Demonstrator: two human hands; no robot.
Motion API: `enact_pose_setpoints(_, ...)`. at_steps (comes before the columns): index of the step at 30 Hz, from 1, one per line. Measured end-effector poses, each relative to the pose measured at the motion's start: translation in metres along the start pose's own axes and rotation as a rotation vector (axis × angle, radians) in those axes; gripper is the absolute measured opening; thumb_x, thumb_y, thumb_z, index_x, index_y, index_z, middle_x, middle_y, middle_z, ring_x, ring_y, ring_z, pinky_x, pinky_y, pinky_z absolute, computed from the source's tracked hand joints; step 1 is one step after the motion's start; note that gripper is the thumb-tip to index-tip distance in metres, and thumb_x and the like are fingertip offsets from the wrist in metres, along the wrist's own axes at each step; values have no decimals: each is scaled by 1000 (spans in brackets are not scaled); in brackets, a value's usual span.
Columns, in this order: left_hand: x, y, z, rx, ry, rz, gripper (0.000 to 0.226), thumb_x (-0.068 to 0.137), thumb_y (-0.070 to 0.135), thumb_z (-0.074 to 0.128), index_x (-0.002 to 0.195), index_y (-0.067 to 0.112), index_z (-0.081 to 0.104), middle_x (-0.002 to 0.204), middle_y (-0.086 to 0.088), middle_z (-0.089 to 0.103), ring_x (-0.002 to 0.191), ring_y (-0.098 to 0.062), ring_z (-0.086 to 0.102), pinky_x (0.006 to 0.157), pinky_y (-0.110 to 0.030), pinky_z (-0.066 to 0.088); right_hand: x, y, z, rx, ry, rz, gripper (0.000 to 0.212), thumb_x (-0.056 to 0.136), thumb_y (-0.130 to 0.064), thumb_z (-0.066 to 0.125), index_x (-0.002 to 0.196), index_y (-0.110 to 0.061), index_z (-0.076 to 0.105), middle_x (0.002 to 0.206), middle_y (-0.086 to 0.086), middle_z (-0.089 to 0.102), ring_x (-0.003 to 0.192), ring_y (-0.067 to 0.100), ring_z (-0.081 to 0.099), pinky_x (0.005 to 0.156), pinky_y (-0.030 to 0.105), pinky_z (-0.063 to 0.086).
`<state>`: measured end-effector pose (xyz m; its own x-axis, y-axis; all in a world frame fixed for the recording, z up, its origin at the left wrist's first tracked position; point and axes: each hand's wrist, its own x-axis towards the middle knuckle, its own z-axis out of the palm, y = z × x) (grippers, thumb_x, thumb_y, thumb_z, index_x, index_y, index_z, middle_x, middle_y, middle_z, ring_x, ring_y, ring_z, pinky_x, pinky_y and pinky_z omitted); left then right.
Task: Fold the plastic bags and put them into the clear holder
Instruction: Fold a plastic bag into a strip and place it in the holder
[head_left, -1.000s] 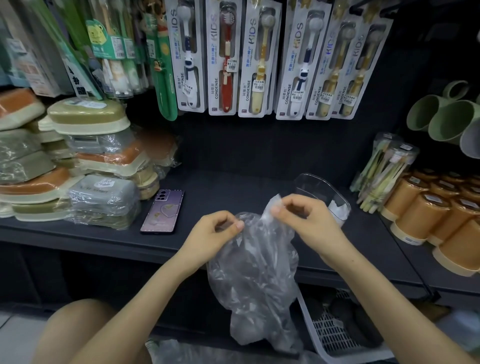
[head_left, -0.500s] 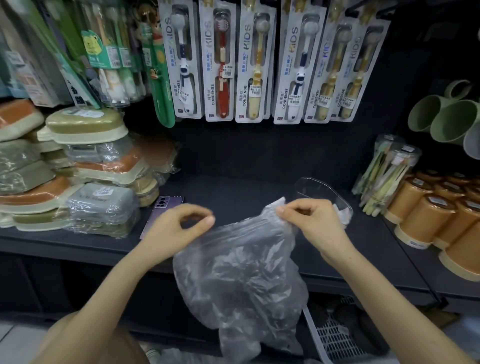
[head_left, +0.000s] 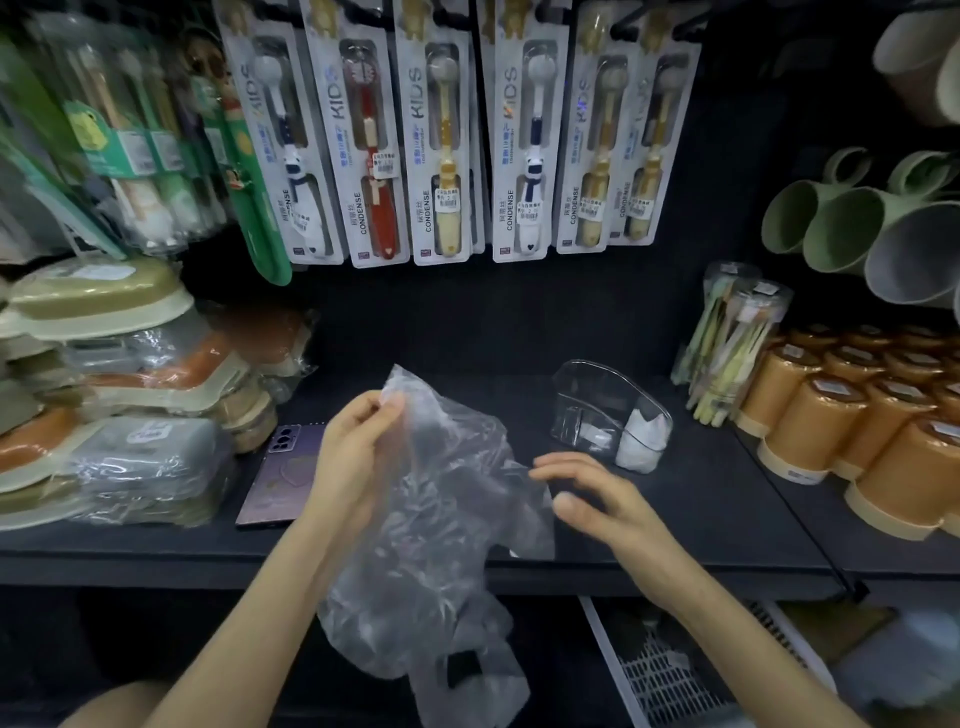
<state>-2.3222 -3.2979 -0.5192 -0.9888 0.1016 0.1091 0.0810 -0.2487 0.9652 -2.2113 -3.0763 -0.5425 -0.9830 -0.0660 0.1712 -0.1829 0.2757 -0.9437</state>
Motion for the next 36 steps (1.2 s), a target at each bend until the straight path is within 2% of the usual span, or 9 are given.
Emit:
enact_pose_setpoints(5, 11, -2, -17, -157, 39, -118, 20, 95, 20, 54, 77, 13, 57, 75, -4, 60, 66, -16, 58, 65, -27, 50, 23, 26, 17, -309, -77, 38, 43, 62, -62, 72, 101, -64, 55, 132, -33, 38, 130, 2, 35, 111, 31, 28)
enact_pose_setpoints(9, 15, -4, -38, -261, 67, -195, 15, 89, 27, 63, 79, 17, 58, 85, -6, 59, 79, -23, 57, 83, -41, 45, 41, 43, 27, -315, 73, 9, 18, 83, -33, 71, 72, -46, 63, 117, -25, 56, 114, 0, 47, 106, 42, 33)
enact_pose_setpoints(12, 19, -8, -52, -340, 102, -219, 14, 92, 27, 60, 84, 16, 59, 85, -7, 63, 77, -23, 63, 75, -39, 53, 42, 45, 20, -224, 96, 43, 11, 90, -25, 65, 82, -32, 67, 116, -15, 60, 113, -1, 50, 104, 34, 36)
enact_pose_setpoints(16, 21, -12, -50, -391, 140, -234, 20, 97, 22, 50, 83, 13, 61, 72, -6, 69, 64, -21, 69, 56, -33, 57, 46, 42, 34, -254, -7, 30, 40, 73, -66, 65, 108, -47, 59, 128, -27, 45, 125, -2, 38, 107, 27, 27)
enact_pose_setpoints(19, 24, -13, -47, -449, 125, -280, 21, 97, 23, 49, 84, 13, 62, 74, -7, 70, 65, -23, 70, 56, -35, 58, 64, 37, 59, -354, -28, 34, 45, 70, -66, 67, 109, -47, 57, 134, -25, 37, 122, -1, 30, 106, 27, 19)
enact_pose_setpoints(22, 28, -14, -53, -474, 147, -298, 23, 96, 24, 49, 84, 12, 64, 77, -8, 71, 69, -23, 71, 59, -36, 59, 78, 39, 77, -331, 4, 41, 11, 79, -49, 69, 87, -46, 62, 134, -19, 43, 120, 2, 34, 101, 26, 15)
enact_pose_setpoints(24, 34, -18, -61, -452, 156, -302, 19, 92, 26, 54, 90, 11, 66, 90, -7, 71, 83, -24, 70, 71, -38, 60, 81, 45, 76, -245, 12, 35, 22, 81, -41, 69, 66, -53, 58, 126, -19, 51, 119, 5, 44, 98, 22, 23)
enact_pose_setpoints(30, 56, -29, -82, -442, 274, -223, 16, 93, 24, 56, 93, 15, 69, 88, 0, 69, 92, -16, 66, 96, -34, 50, 73, 53, 19, 140, 50, 165, 10, 75, -22, 74, 66, -22, 70, 80, -6, 70, 78, 4, 62, 77, 15, 45)
enact_pose_setpoints(36, 68, -46, -75, -53, 388, -116, 15, 93, 16, 61, 81, 22, 67, 77, 7, 66, 71, -7, 59, 67, -22, 47, 84, 70, -32, 120, 128, 250, 11, 83, -2, 66, 73, -2, 63, 67, 6, 66, 64, 11, 62, 63, 20, 50)
